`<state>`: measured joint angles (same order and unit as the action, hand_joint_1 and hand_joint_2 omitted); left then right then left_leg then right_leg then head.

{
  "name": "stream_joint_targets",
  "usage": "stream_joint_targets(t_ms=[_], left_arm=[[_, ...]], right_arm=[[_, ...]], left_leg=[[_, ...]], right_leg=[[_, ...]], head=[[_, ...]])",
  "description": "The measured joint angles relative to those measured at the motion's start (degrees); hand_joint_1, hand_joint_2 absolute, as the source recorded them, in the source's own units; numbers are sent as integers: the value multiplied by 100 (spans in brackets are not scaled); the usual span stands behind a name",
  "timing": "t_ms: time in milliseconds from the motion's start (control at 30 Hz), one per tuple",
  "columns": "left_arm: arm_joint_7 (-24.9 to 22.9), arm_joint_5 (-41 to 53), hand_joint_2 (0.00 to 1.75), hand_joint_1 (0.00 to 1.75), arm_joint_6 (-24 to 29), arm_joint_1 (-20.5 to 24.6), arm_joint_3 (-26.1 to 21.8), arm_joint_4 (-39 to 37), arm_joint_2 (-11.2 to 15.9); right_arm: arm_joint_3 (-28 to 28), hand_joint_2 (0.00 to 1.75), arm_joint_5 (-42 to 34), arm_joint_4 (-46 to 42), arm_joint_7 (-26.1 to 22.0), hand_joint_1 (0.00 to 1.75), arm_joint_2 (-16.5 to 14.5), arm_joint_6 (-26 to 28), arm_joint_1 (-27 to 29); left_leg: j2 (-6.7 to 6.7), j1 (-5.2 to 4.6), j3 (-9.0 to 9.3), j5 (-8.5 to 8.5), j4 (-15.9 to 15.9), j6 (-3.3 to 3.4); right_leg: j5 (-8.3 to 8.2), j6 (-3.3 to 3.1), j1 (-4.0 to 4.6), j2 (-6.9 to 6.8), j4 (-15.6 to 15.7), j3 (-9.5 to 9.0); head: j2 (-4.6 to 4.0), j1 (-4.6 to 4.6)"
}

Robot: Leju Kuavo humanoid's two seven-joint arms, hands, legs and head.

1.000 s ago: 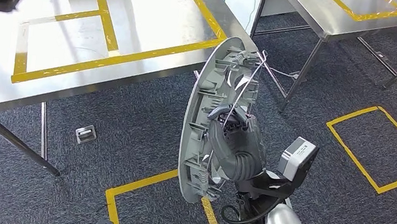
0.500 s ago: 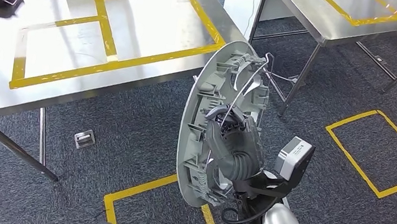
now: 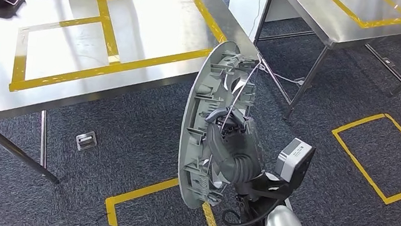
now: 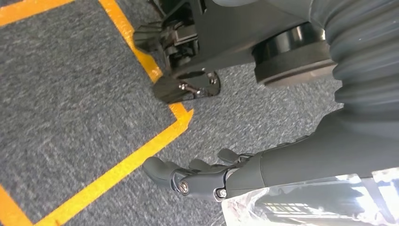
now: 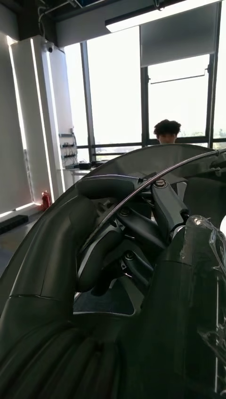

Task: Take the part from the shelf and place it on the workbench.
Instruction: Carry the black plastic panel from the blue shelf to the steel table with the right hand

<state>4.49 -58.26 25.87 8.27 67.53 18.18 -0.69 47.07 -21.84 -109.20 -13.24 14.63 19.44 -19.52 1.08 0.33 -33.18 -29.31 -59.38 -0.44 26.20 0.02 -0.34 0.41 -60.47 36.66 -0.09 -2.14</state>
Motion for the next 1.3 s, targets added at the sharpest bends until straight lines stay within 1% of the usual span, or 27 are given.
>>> stream_joint_targets(t_ms=[67, 100, 133, 200, 233, 267, 300, 333, 400, 433, 500, 600, 667, 733, 767, 800, 833, 867, 900, 933, 967, 1067, 1133, 1167, 1233, 1267, 1300], left_arm=[[-1, -1, 175, 0, -5, -4, 1, 0, -1], [-1, -1, 175, 0, -7, -2, 1, 0, -1], [-1, -1, 175, 0, -8, 0, 1, 0, -1], [-1, -3, 175, 0, -10, -6, 1, 0, -1], [-2, -5, 175, 0, -11, -13, 1, 0, -1], [-2, -6, 175, 0, -12, -18, 1, 0, -1], [-2, -6, 175, 0, -13, -19, 1, 0, -1], [-2, -7, 175, 0, -13, -17, 1, 0, -1], [-1, -15, 175, 0, -13, -11, 1, -1, -1], [-1, -21, 175, 0, -14, -5, 1, -2, -2], [-1, -31, 175, 0, -15, 1, 1, -2, -5], [1, -36, 175, 0, -15, -4, 1, -1, -14], [2, -36, 175, 0, -18, 8, 1, -1, -28], [1, -38, 175, 0, -26, 15, 1, 0, -40], [1, -43, 175, 0, -30, 12, 1, -1, -44], [-1, -48, 175, 0, -32, 9, 1, -1, -46], [-1, -52, 175, 0, -37, 9, 1, -1, -50], [-2, -56, 175, 0, -43, 10, 1, -2, -55], [-2, -57, 175, 0, -48, 15, 0, -2, -61], [-4, -58, 175, 0, -54, 21, -1, -2, -66], [-10, -61, 175, 0, -56, 28, -1, -3, -72], [-33, -63, 175, 0, -63, 44, -1, -4, -90], [-39, -57, 175, 0, -69, 60, 0, -4, -93], [-41, -55, 175, 0, -72, 68, 1, -4, -93], [-46, -55, 175, 0, -75, 71, 0, -5, -93], [-51, -54, 175, 0, -77, 64, 0, -7, -92], [-56, -52, 175, 0, -79, 58, 0, -8, -92]], right_arm=[[0, 175, 0, 2, 3, 175, -10, -3, -4], [2, 175, 0, 2, 5, 175, -19, -6, -11], [5, 175, 0, 2, 7, 175, -28, -10, -21], [11, 175, 0, 6, 13, 175, -38, -20, -42], [14, 175, 0, 10, 17, 175, -41, -25, -46], [16, 175, 0, 14, 27, 175, -43, -27, -48], [20, 175, -1, 16, 38, 175, -45, -30, -50], [25, 175, -1, 19, 52, 175, -50, -32, -54], [37, 175, -2, 22, 78, 175, -66, -41, -79], [44, 175, -2, 26, 88, 175, -72, -45, -99], [53, 175, -2, 33, 99, 175, -76, -51, -138], [57, 175, -2, 34, 113, 175, -76, -52, -174], [63, 175, -2, 34, 123, 175, -75, -52, -195], [79, 175, -2, 37, 140, 175, -74, -52, -204], [87, 175, -2, 40, 150, 175, -74, -51, -204], [93, 175, -2, 43, 162, 175, -74, -51, -204], [97, 175, -2, 46, 173, 175, -74, -51, -205], [101, 175, -2, 48, 180, 175, -74, -51, -209], [105, 175, -2, 51, 185, 175, -75, -51, -217], [111, 175, -2, 53, 188, 175, -75, -51, -232], [117, 175, -2, 56, 189, 175, -75, -51, -248], [133, 175, -2, 63, 195, 175, -79, -48, -274], [140, 175, -2, 64, 199, 175, -87, -49, -289], [144, 175, -2, 64, 200, 175, -91, -52, -300], [152, 175, -1, 66, 202, 175, -92, -58, -325], [159, 175, 1, 67, 203, 175, -92, -60, -334], [167, 175, 2, 68, 207, 175, -92, -61, -345]], left_leg=[[-9, 9, 4, -45, -10, -61], [-14, 12, -34, -122, -116, -87], [-18, 15, -128, -244, -332, -109], [-23, 19, -486, -542, -1054, -134], [-23, 21, -669, -624, -1379, -140], [-23, 22, -786, -604, -1548, -142], [-23, 22, -800, -465, -1494, -137], [-23, 22, -710, -231, -1227, -124], [-23, 7, -421, 182, -513, -77], [-23, -5, -299, 251, -242, -48], [-19, -31, -209, 193, -56, 4], [-15, -1, -158, 176, 37, 79], [-21, 24, -118, 168, 67, 126], [-26, 25, -92, 133, 61, 156], [-26, 25, -71, 111, 58, 160], [-23, 27, -42, 85, 53, 156], [-19, 30, -4, 52, 46, 145], [-13, 33, 41, 10, 36, 127], [-8, 26, 73, -31, 25, 100], [-5, 20, 90, -64, 11, 67], [-6, 13, 95, -86, 6, 36], [-20, 15, 113, -130, 26, -54], [-26, 15, 52, -265, -161, -101], [-28, 16, -75, -391, -425, -115], [-29, 18, -507, -652, -1197, -132], [-29, 19, -700, -682, -1486, -140], [-29, 19, -808, -595, -1584, -142]], right_leg=[[14, -76, -13, 0, 31, -20], [16, -109, -24, -8, 51, -42], [21, -140, -34, -18, 68, -68], [45, -182, -27, -31, 76, -99], [58, -191, -23, -30, 75, -113], [73, -195, -19, -27, 75, -132], [90, -192, -16, -20, 74, -159], [113, -182, -15, -12, 74, -195], [163, -150, -6, 0, 70, -262], [181, -126, 0, 3, 66, -274], [192, -64, 9, 3, 72, -269], [252, 37, 2, -6, 14, -244], [482, 89, -10, -8, -459, -7], [746, 125, -24, -8, -1203, 411], [760, 136, -28, -9, -1428, 560], [659, 141, -31, -9, -1453, 614], [446, 139, -34, -10, -1248, 558], [188, 130, -36, -14, -878, 426], [2, 115, -28, -17, -531, 281], [-91, 88, -19, -18, -237, 155], [-100, 52, -8, -15, -77, 84], [-11, -69, -3, 2, 15, 25], [10, -136, -27, -11, 67, -43], [23, -163, -33, -21, 84, -79], [61, -196, -27, -30, 92, -124], [85, -202, -23, -26, 91, -150], [112, -201, -20, -18, 91, -184]], head=[[0, 8], [0, 20], [0, 32], [0, 55], [0, 54], [0, 55], [0, 56], [0, 55], [0, 58], [0, 60], [0, 62], [0, 57], [0, 30], [0, 8], [0, 7], [0, 7], [0, 6], [0, 4], [0, 6], [0, 7], [0, 14], [0, 27], [0, 46], [0, 56], [0, 70], [0, 70], [0, 70]])
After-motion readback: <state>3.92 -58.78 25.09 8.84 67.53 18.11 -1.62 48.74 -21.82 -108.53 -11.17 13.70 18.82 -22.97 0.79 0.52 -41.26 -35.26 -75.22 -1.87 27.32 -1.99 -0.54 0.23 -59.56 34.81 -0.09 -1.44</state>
